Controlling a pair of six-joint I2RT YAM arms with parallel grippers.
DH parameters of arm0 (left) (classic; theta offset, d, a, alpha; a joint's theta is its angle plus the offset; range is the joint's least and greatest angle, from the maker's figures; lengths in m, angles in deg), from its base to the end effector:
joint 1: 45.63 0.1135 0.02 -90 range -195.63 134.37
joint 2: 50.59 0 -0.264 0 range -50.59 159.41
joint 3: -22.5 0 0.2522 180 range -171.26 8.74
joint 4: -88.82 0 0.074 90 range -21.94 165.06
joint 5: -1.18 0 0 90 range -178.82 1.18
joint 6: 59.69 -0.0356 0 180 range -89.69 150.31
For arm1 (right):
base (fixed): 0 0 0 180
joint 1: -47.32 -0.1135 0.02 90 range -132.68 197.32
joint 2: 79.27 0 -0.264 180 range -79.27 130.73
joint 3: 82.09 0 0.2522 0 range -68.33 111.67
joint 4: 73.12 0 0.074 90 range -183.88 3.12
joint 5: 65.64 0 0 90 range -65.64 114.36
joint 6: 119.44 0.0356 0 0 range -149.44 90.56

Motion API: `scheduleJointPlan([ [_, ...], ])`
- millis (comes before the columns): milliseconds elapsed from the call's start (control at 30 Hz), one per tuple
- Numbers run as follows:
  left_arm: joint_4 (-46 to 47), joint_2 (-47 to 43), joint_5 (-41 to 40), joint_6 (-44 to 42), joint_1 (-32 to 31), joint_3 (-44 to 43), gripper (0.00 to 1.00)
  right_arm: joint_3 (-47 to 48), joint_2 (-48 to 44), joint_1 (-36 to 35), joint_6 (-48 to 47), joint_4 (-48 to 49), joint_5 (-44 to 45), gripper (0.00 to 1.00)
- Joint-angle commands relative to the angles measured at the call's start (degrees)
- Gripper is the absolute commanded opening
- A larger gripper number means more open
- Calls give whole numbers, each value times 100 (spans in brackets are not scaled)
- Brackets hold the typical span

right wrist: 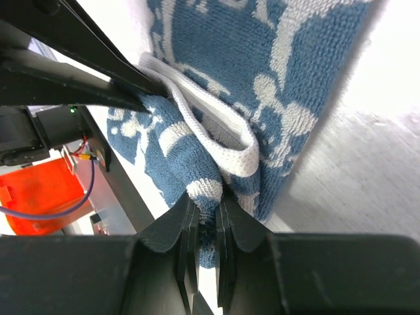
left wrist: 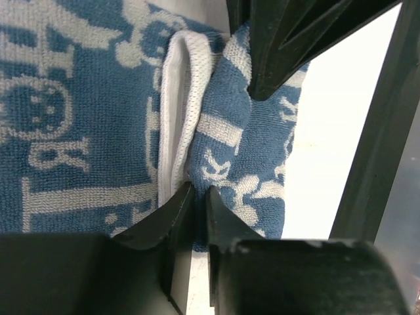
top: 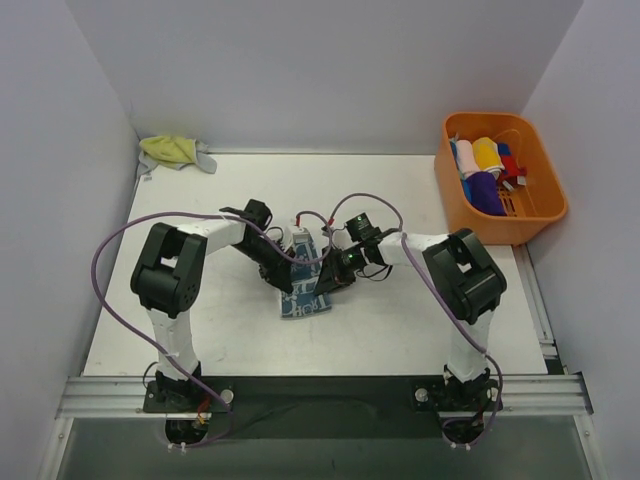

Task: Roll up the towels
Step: Roll the towel

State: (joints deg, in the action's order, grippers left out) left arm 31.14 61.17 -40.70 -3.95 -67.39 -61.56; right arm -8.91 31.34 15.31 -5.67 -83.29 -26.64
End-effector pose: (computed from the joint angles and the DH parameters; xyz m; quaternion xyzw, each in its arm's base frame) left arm 0.3143 -0.1540 0.1440 0.4430 0.7978 -0.4009 0.0809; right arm 0.3060 0.2239 0.1361 -0.2157 0.8281 0.5074 0.1007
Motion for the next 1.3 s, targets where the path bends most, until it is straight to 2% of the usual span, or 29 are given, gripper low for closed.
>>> scheduleJointPlan([
  [0, 146, -50, -355, -160, 75, 130, 19, 289, 276, -68, -215, -560, 284, 0],
  [33, 217, -50, -425, -116, 84, 166, 19, 324, 425, -77, -206, -657, 301, 0],
  [67, 296, -67, -557, -107, 84, 192, 24, 342, 505, -69, -189, -693, 345, 0],
  [167, 393, -233, -733, -125, 93, 254, 41, 369, 690, -86, -153, -781, 372, 0],
  [333, 490, -1059, -1216, -362, 346, 456, 53, 474, 699, -95, -83, -966, 495, 0],
  [467, 788, -2077, -1296, -344, 401, 780, 63, 536, 681, -183, 49, -1054, 565, 0],
  [533, 1164, -2833, -1558, -318, 138, 1280, 69, 571, 708, -227, 145, -1089, 583, 0],
  [567, 1271, -3062, -2030, -344, -333, 1448, 69, 580, 717, -244, 172, -1098, 600, 0],
  [633, 1604, -3625, -2612, -493, -889, 1938, 72, 597, 760, -253, 233, -1142, 627, 0],
  [667, 1745, -3879, -3145, -537, -1466, 2081, 73, 632, 769, -253, 233, -1168, 635, 0],
  [700, 1860, -3960, -3342, -642, -1706, 2239, 74, 641, 795, -244, 242, -1220, 627, 0],
  [767, 2071, -3944, -3894, -713, -2294, 2468, 75, 659, 813, -253, 295, -1238, 548, 0],
  [867, 2397, -3690, -4169, -749, -2648, 2627, 75, 650, 840, -244, 382, -1238, 539, 0],
  [900, 2615, -3436, -4536, -818, -2954, 2714, 74, 685, 892, -227, 426, -1247, 478, 0],
  [1100, 3003, -3021, -5005, -880, -3089, 2890, 69, 685, 919, -192, 444, -1265, 451, 0],
  [1200, 3004, -2827, -4970, -916, -3141, 3005, 60, 694, 945, -139, 506, -1247, 398, 0],
  [1267, 2838, -2643, -4909, -942, -3159, 3022, 45, 711, 980, -86, 576, -1247, 285, 0],
])
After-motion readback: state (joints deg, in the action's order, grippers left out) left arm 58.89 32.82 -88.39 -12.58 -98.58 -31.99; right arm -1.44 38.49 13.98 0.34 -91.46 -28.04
